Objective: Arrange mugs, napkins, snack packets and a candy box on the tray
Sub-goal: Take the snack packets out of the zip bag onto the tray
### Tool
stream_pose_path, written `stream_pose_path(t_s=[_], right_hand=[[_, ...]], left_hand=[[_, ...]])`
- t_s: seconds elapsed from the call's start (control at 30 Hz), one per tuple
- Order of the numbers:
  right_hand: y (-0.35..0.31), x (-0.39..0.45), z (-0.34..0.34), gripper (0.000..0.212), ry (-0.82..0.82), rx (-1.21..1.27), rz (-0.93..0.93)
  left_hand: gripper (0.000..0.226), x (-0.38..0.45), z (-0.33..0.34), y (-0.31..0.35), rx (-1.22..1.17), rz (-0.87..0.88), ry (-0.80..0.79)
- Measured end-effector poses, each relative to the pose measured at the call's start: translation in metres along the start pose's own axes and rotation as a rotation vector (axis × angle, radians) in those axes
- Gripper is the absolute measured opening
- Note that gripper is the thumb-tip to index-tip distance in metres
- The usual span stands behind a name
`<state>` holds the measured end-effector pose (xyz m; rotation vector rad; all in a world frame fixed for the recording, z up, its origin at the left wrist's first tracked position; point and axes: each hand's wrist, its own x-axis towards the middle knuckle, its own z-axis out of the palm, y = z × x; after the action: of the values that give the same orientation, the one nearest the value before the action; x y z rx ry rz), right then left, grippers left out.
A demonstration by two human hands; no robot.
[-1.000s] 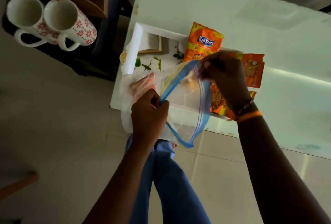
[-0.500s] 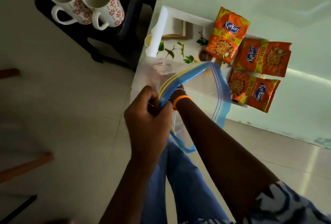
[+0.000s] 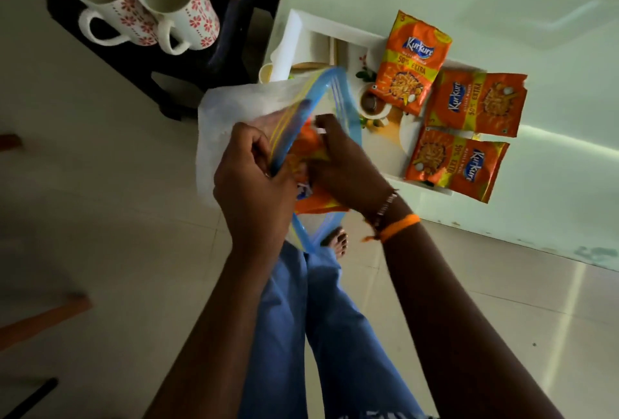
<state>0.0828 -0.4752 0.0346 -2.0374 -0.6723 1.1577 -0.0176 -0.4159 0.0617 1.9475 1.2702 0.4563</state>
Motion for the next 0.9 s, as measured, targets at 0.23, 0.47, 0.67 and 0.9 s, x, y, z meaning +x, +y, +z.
stream_pose_path(t_s=[0.23, 0.47, 0.67, 0.9], right_hand=[[0.080, -0.045, -0.076, 0.047, 0.275, 0.619, 0.194], [0.124, -0.011, -0.083, 0.046, 0.426, 0.511, 0.409], [0.138, 0.022, -0.065, 0.048, 0.446, 0.230, 0.466], [0.128, -0.033, -0.037, 0.050, 0.651, -0.034, 0.186]], left_hand=[[0.025, 0.022, 0.040, -0.011, 0.150, -0.047, -0.023], [0.027, 0.014, 0.048, -0.012, 0.177, -0.045, -0.050], [0.029, 0.014, 0.052, -0.009, 0.117, -0.083, -0.132], [0.037, 0.008, 0.057, 0.007, 0.044, -0.177, -0.363]])
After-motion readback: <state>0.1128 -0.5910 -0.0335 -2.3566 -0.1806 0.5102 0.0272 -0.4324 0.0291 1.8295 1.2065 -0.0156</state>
